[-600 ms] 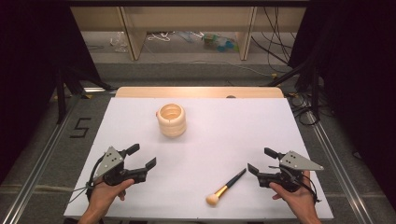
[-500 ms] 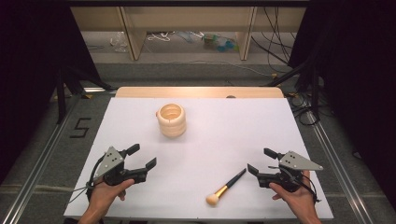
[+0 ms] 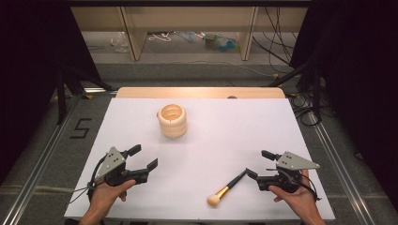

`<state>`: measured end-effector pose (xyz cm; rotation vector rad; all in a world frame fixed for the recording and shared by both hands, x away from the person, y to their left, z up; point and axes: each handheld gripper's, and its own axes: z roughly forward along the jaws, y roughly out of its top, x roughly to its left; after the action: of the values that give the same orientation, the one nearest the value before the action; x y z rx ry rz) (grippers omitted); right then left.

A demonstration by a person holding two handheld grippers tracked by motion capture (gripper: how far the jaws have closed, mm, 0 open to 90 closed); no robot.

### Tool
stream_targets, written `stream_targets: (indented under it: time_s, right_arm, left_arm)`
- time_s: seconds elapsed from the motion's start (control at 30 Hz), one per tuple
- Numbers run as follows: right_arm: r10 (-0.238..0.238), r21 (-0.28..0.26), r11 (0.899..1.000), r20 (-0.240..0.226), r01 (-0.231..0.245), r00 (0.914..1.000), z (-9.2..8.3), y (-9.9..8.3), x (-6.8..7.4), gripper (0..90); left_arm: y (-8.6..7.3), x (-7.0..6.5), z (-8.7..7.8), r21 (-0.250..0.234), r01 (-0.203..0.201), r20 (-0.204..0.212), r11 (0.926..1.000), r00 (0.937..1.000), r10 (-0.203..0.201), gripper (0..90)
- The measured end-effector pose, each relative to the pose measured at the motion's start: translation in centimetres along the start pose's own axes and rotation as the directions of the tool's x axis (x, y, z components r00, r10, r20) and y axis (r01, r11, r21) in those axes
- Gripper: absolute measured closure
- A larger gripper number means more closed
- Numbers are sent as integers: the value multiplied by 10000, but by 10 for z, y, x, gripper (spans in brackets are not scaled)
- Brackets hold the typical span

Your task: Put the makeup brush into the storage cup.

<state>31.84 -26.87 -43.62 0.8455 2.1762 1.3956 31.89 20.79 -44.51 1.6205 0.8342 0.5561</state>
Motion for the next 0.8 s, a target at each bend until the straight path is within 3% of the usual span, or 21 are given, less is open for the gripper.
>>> stream_targets:
  time_s: [0.27, 0.5, 0.67, 0.8]
  right_arm:
    - [-866, 900, 9915, -861, 943, 9925, 8, 14, 4, 157]
    - [-1445, 1645, 9714, -1618, 1711, 9762, 20, 21, 8, 159]
    - [-1889, 2365, 9413, -2229, 2410, 9564, 31, 24, 14, 191]
    - [-2316, 3028, 8996, -2801, 3146, 9316, 41, 25, 21, 212]
  left_arm:
    - [-1, -1, 2, 86, 195, -36, 9998, 9998, -194, 177]
    - [-1, -1, 3, 135, 4, -17, 9999, 10000, -4, 177]
    - [-2, 0, 2, 128, 61, -29, 9999, 10000, -60, 177]
    - [-2, 0, 3, 130, 31, -1, 9999, 10000, -31, 177]
